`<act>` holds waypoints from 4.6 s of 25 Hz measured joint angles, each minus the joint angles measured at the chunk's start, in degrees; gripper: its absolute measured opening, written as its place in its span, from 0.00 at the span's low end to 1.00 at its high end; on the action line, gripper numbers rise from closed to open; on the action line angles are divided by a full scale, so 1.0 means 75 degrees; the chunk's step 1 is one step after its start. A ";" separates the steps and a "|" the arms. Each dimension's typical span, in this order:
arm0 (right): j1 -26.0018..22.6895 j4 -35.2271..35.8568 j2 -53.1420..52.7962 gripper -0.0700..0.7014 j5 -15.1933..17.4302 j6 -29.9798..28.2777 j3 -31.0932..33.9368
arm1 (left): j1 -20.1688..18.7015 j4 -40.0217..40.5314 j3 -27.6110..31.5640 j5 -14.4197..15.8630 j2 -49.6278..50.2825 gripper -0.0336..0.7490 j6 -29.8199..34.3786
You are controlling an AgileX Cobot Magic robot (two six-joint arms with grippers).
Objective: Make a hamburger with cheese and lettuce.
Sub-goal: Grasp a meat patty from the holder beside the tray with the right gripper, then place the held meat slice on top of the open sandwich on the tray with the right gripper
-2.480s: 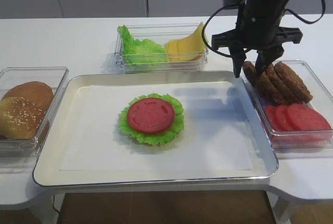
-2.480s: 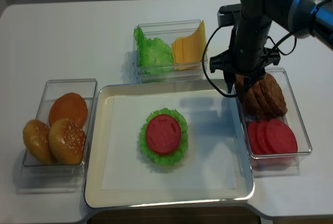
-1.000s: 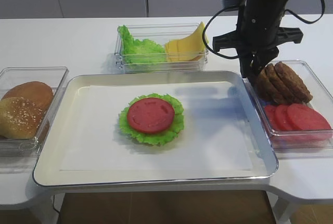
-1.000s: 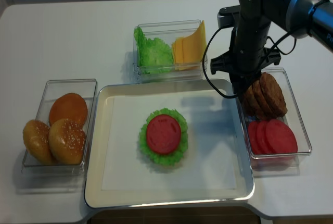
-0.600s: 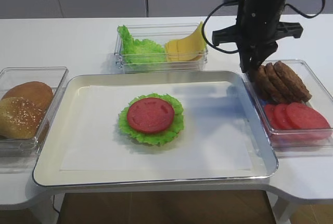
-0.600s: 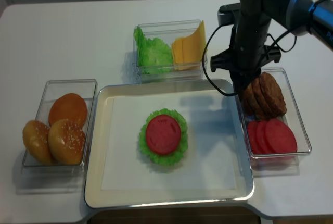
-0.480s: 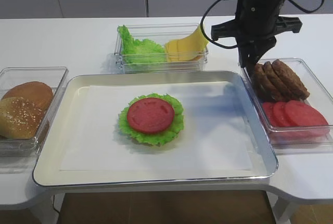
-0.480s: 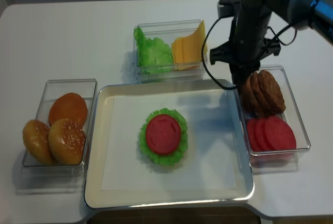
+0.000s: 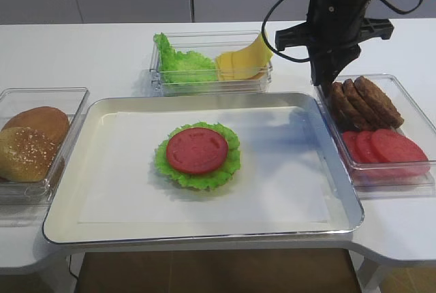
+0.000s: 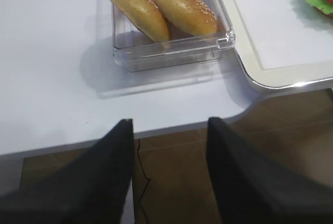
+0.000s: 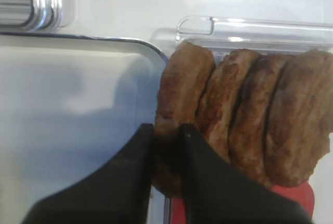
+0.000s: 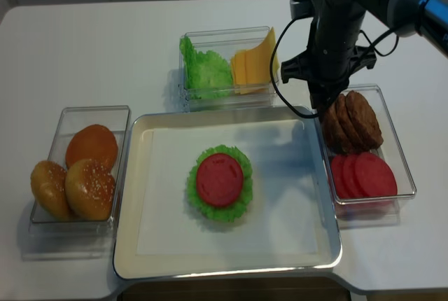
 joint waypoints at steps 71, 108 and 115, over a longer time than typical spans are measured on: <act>0.2188 0.1073 -0.0931 0.25 0.0032 0.0111 0.0000 | 0.0000 0.0000 0.0000 0.0000 0.0000 0.48 0.0000; 0.2224 0.1420 -0.0673 0.25 -0.0013 0.0406 0.0000 | 0.0000 0.0000 0.0000 0.0000 0.0000 0.48 0.0000; 0.2224 0.1420 -0.0659 0.25 -0.0016 0.0388 0.0000 | 0.0000 0.0000 0.0000 0.0000 0.0000 0.48 0.0000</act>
